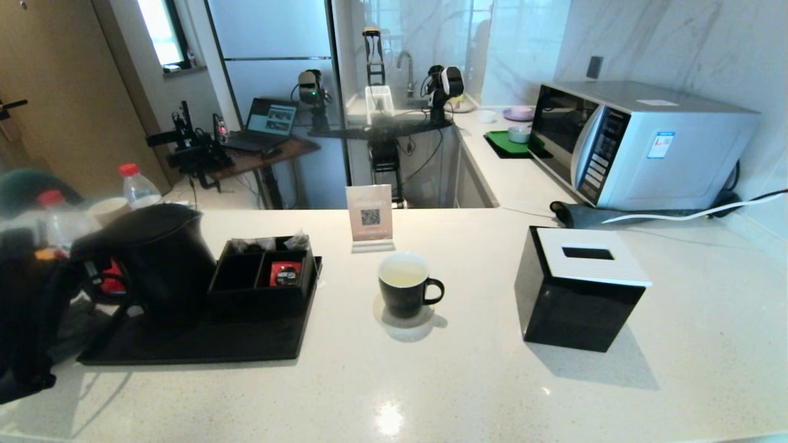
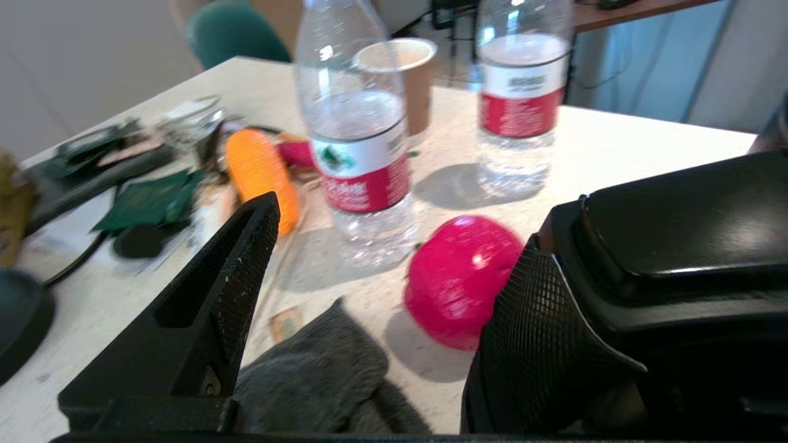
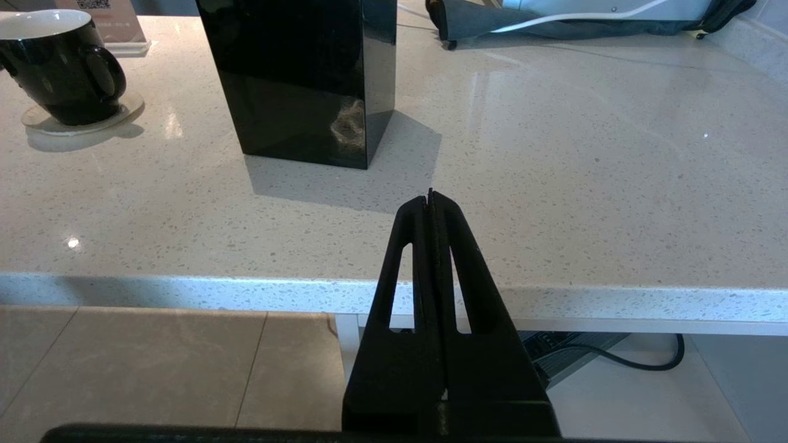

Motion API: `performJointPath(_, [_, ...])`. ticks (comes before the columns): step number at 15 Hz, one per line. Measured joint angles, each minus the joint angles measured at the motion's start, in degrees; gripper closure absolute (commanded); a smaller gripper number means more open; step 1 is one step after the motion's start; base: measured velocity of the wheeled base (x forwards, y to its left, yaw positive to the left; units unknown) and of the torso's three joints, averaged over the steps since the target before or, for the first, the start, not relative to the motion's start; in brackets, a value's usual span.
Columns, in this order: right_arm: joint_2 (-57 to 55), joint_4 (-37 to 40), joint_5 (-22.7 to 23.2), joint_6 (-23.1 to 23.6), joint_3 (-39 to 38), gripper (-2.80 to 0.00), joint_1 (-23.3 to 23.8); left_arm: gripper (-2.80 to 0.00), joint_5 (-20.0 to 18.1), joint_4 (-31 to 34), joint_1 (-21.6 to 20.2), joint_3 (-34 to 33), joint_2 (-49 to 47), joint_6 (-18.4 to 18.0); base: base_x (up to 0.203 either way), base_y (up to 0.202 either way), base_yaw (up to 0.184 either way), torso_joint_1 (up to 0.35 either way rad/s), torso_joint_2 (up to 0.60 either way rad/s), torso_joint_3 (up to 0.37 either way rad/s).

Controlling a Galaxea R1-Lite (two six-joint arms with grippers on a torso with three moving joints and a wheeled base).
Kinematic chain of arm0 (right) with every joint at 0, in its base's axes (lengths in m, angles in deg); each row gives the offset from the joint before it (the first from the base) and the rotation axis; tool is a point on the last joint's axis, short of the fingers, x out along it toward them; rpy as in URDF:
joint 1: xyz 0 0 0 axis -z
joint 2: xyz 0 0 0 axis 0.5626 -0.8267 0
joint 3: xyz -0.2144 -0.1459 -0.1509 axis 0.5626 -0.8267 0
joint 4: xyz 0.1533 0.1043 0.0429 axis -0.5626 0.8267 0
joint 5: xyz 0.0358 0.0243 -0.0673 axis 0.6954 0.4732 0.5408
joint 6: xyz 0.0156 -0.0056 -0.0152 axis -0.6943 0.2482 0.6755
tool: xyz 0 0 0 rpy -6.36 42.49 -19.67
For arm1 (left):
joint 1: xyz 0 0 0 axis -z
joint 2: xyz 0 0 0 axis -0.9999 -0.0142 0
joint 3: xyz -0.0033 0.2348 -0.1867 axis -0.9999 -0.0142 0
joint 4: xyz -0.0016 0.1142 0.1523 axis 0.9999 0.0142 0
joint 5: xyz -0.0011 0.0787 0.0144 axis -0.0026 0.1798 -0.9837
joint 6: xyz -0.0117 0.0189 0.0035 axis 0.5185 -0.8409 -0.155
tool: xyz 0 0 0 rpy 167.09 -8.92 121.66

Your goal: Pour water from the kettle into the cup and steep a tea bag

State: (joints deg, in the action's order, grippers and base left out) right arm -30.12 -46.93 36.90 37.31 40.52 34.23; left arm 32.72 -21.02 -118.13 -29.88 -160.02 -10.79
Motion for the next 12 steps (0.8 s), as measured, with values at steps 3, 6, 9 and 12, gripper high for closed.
performJointPath(3, [0.0, 0.0, -0.02, 0.02, 0.0, 0.0, 0.0, -2.8, -1.66, 0.17, -0.32, 0.98, -0.16, -0.02, 0.0, 0.0, 0.0, 0.0, 0.0, 0.0])
performJointPath(6, [0.0, 0.02, -0.02, 0.0, 0.0, 0.0, 0.0, -2.8, -1.9, 0.08, -0.39, 1.26, -0.28, 0.0, 0.0, 0.0, 0.0, 0.0, 0.0, 0.0])
performJointPath(9, [0.0, 0.0, -0.02, 0.0, 0.0, 0.0, 0.0, 0.0, -2.92, -0.01, -0.54, 1.26, -0.3, 0.01, 0.0, 0.0, 0.0, 0.0, 0.0, 0.0])
performJointPath(12, [0.0, 0.0, -0.02, 0.0, 0.0, 0.0, 0.0, 0.0, -3.03, 0.02, -0.63, 1.17, -0.33, 0.01, 0.0, 0.0, 0.0, 0.0, 0.0, 0.0])
